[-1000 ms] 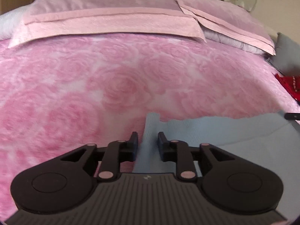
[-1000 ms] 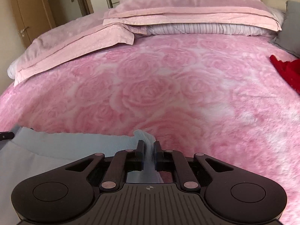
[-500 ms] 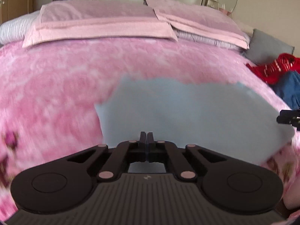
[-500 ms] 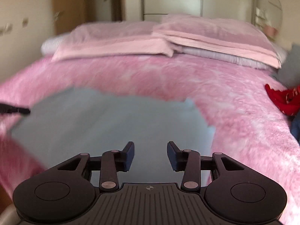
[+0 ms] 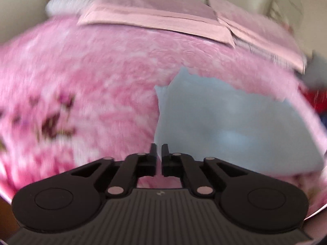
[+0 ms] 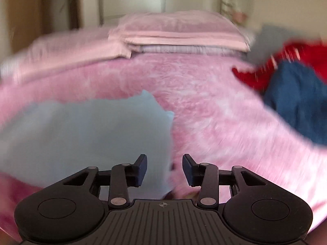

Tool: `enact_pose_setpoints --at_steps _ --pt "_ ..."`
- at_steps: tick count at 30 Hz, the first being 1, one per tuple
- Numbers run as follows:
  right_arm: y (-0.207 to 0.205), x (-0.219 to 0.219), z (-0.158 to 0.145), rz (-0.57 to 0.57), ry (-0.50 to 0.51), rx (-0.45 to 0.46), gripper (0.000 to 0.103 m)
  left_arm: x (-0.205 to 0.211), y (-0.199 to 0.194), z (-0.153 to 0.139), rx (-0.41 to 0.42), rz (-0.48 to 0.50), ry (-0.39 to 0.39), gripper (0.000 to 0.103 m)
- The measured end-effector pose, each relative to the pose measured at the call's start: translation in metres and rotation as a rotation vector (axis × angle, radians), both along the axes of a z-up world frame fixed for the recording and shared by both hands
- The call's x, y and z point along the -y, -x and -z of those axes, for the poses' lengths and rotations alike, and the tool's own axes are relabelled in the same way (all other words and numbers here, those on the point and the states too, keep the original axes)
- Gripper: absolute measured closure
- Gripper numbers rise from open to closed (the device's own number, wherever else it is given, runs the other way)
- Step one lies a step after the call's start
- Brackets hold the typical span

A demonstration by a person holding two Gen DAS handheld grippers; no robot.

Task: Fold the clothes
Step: 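Smooth the folded sweatshirt with both grippers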

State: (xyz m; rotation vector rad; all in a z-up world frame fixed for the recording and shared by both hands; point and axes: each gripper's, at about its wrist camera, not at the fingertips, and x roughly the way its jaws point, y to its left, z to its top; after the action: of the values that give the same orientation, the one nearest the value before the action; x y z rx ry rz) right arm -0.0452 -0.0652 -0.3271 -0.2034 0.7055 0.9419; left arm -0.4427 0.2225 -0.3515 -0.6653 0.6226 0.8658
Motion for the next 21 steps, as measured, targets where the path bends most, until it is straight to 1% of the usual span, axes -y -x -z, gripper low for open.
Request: enact_pose_setpoints --at_steps 1,2,4,5,6,7,9,10,11,13,14,15,16,17,18,21 --pt "-0.001 0.008 -0.002 0.025 -0.054 -0.087 0.061 0.001 0.008 0.002 0.05 -0.033 0.053 0.095" --pt "-0.003 0.016 -0.001 0.049 -0.103 -0.188 0.06 0.002 0.016 0.006 0.109 -0.066 0.115 0.086" --pt "-0.008 0.03 0.008 0.102 -0.18 -0.385 0.053 0.002 0.028 0.016 0.217 -0.135 0.221 0.077" --pt "-0.01 0.035 0.014 0.129 -0.212 -0.474 0.052 0.001 0.031 0.022 0.266 -0.166 0.267 0.076" --pt "-0.013 0.039 0.021 0.154 -0.24 -0.534 0.052 -0.001 0.033 0.03 0.315 -0.196 0.314 0.076" --pt "-0.017 0.041 0.027 0.186 -0.26 -0.575 0.052 -0.003 0.035 0.036 0.358 -0.23 0.354 0.075" --pt "-0.026 0.04 0.035 0.235 -0.302 -0.627 0.052 -0.008 0.036 0.048 0.441 -0.287 0.414 0.069" --pt "-0.033 0.039 0.038 0.257 -0.326 -0.647 0.052 -0.011 0.035 0.054 0.469 -0.312 0.439 0.066" --pt "-0.038 0.037 0.041 0.28 -0.349 -0.67 0.052 -0.013 0.034 0.059 0.485 -0.34 0.461 0.064" --pt "-0.048 0.033 0.049 0.316 -0.364 -0.709 0.052 -0.017 0.03 0.067 0.521 -0.368 0.479 0.066" --pt "-0.053 0.03 0.053 0.334 -0.372 -0.728 0.052 -0.019 0.026 0.067 0.504 -0.366 0.466 0.079" --pt "-0.058 0.028 0.056 0.349 -0.369 -0.738 0.064 -0.02 0.022 0.066 0.469 -0.36 0.444 0.084" --pt "-0.06 0.026 0.055 0.352 -0.329 -0.713 0.082 -0.021 0.018 0.063 0.434 -0.348 0.416 0.087" --pt "-0.063 0.024 0.054 0.352 -0.297 -0.689 0.083 -0.02 0.015 0.058 0.403 -0.327 0.381 0.088" --pt "-0.064 0.024 0.051 0.338 -0.288 -0.665 0.087 -0.019 0.011 0.052 0.373 -0.303 0.343 0.088" --pt "-0.066 0.021 0.041 0.301 -0.267 -0.589 0.088 -0.011 -0.002 0.041 0.249 -0.217 0.231 0.088"
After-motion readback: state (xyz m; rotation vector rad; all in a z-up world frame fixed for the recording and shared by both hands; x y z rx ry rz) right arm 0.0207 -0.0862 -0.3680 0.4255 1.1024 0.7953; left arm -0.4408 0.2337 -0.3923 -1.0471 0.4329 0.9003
